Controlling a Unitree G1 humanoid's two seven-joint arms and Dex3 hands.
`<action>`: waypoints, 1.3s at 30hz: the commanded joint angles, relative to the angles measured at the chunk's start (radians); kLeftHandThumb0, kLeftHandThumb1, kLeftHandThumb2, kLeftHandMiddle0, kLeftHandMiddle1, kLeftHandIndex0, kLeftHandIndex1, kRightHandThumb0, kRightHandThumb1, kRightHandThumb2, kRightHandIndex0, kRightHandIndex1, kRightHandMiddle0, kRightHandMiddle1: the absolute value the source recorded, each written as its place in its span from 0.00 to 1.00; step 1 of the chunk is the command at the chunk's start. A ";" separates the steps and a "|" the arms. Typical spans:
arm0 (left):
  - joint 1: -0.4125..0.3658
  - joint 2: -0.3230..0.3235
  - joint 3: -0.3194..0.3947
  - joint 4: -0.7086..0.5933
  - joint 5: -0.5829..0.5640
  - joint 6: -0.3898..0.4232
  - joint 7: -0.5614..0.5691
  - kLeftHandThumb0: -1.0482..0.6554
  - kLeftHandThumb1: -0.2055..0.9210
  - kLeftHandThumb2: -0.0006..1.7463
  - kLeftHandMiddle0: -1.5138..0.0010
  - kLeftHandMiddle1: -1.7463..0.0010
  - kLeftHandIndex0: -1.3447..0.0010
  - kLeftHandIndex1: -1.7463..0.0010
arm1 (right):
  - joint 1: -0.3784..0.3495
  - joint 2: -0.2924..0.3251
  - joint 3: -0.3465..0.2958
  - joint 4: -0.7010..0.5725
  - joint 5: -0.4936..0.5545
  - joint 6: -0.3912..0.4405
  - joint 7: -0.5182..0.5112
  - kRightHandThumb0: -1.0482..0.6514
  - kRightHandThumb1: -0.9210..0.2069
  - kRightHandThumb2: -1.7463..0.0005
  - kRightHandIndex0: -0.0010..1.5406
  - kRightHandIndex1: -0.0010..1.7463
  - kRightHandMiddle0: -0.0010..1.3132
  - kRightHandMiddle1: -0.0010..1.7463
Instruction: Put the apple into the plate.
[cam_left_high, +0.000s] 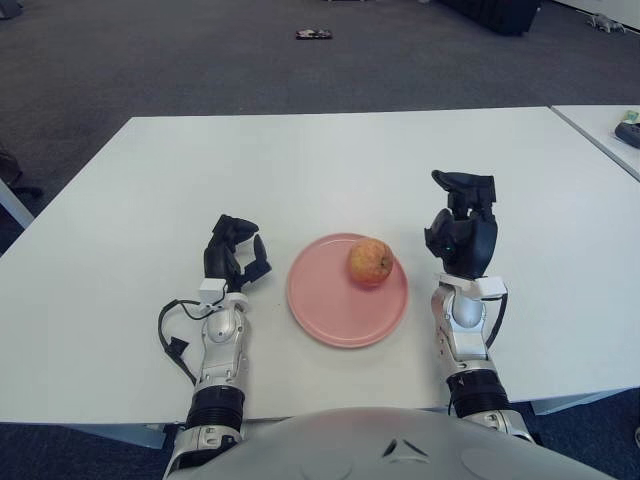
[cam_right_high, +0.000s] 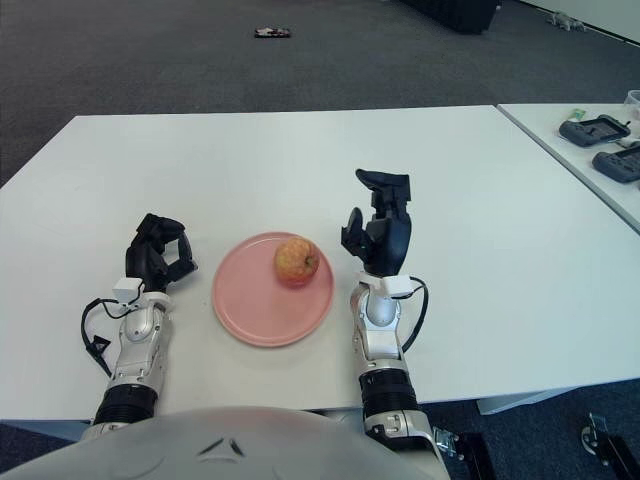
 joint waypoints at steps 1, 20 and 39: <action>0.025 -0.001 0.000 0.035 -0.003 -0.016 -0.005 0.34 0.51 0.72 0.30 0.00 0.58 0.00 | -0.002 0.035 -0.043 -0.011 -0.038 0.056 -0.061 0.40 0.14 0.57 0.16 0.81 0.22 1.00; 0.021 0.003 0.001 0.034 -0.003 -0.015 -0.004 0.34 0.50 0.73 0.30 0.00 0.57 0.00 | -0.026 0.000 -0.071 0.032 -0.188 0.197 -0.201 0.38 0.30 0.43 0.38 0.84 0.31 1.00; 0.019 0.000 0.002 0.032 -0.011 -0.008 -0.005 0.34 0.48 0.75 0.29 0.00 0.56 0.00 | 0.036 -0.042 -0.036 -0.009 -0.206 0.338 -0.096 0.38 0.31 0.42 0.39 0.83 0.32 1.00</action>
